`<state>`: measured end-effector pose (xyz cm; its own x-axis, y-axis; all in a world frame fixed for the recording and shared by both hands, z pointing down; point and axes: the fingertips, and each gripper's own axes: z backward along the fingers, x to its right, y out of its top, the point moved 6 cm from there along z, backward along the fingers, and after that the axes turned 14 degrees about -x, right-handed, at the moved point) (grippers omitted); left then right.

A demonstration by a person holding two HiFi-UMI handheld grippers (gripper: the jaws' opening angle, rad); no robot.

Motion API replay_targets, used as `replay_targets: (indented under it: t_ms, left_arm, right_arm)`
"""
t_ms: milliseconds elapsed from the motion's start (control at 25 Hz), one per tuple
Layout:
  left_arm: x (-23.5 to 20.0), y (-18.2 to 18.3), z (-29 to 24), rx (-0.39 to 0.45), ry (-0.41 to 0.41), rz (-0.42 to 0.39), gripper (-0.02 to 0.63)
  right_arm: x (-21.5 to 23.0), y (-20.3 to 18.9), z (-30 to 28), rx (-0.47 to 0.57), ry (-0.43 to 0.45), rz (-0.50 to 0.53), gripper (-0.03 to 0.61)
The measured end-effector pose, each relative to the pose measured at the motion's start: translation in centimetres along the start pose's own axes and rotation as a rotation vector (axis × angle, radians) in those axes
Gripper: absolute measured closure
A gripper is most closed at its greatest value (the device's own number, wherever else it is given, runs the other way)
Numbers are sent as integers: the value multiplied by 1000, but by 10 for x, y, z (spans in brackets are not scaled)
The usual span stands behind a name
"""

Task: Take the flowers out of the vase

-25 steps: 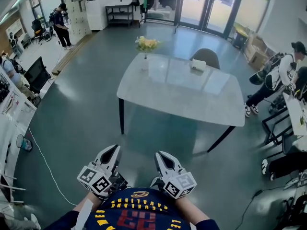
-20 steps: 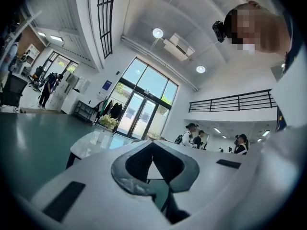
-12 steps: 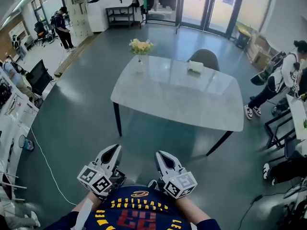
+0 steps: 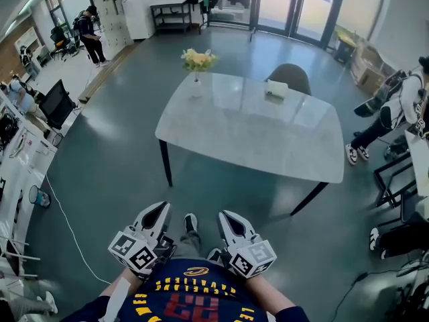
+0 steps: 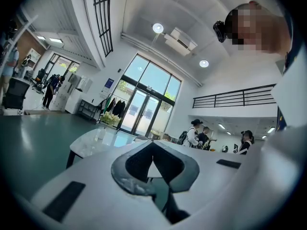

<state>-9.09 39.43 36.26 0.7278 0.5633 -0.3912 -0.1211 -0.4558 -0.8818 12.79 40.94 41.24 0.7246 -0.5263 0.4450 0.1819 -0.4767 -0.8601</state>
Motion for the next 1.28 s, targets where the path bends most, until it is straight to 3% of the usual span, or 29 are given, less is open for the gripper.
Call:
replay_targets:
  t_ms: [520, 1280]
  left_arm:
    - [-20, 12, -33, 5, -44, 8, 611]
    - [-129, 75, -129, -50, -83, 34, 611]
  right_arm:
    - [24, 16, -11, 16, -82, 4, 571]
    - [84, 65, -126, -29, -152, -47, 571]
